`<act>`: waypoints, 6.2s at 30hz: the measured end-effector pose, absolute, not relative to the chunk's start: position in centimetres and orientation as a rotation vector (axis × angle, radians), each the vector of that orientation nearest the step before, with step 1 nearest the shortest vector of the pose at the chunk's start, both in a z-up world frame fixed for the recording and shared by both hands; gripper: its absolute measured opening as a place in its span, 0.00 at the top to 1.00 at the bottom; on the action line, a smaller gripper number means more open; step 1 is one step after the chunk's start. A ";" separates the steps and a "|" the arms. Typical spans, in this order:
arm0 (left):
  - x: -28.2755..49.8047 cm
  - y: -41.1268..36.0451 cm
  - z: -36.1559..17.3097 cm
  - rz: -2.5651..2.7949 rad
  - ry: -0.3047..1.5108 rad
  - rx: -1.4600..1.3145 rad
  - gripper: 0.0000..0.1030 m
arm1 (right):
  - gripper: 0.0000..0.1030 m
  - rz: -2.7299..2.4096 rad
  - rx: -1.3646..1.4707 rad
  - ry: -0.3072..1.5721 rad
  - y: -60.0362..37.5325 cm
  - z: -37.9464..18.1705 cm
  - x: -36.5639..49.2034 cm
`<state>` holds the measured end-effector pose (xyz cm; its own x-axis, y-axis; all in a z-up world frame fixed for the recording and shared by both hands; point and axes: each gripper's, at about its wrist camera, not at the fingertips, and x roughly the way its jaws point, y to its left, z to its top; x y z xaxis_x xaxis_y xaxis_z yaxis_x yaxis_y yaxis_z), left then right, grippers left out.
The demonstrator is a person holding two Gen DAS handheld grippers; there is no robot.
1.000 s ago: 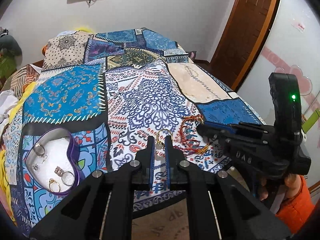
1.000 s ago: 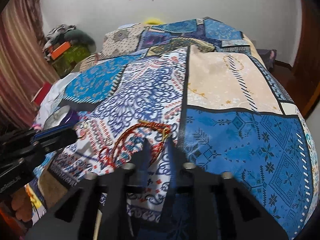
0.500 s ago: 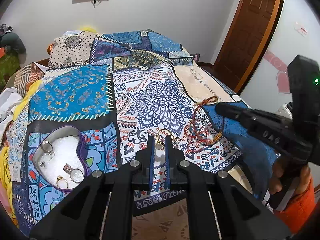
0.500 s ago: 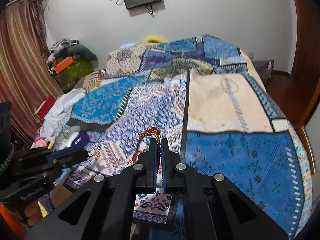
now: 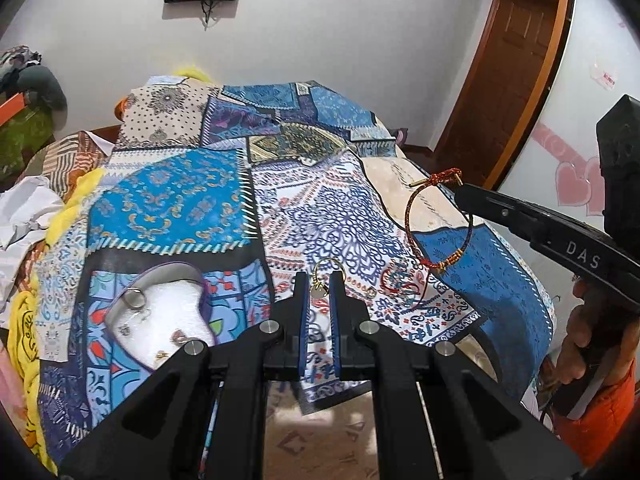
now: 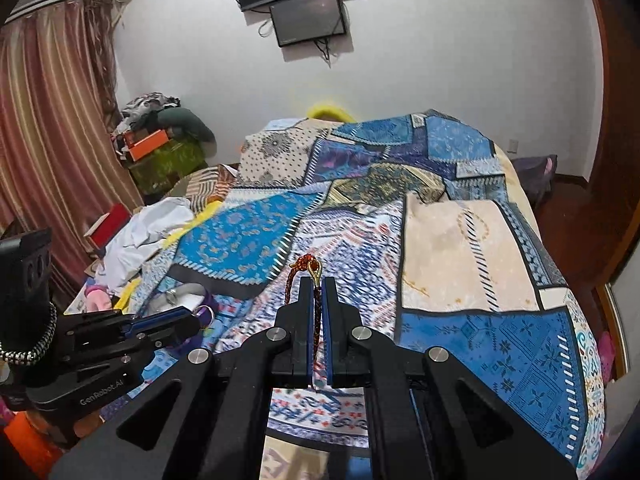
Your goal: Organize jewelry
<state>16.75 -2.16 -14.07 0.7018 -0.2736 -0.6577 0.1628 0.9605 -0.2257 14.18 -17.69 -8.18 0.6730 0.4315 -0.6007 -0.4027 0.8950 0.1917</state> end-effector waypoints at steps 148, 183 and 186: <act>20.2 -6.2 -18.1 -0.282 0.894 -0.061 0.58 | 0.93 0.522 -0.113 0.871 -17.2 -15.8 14.4; 19.6 -8.4 -17.6 -0.310 0.849 -0.013 0.91 | 0.93 0.491 -0.036 0.785 -18.9 -12.4 13.9; 19.2 -7.5 -16.7 -0.294 0.824 -0.016 0.91 | 0.93 0.498 -0.042 0.770 -18.2 -11.8 13.8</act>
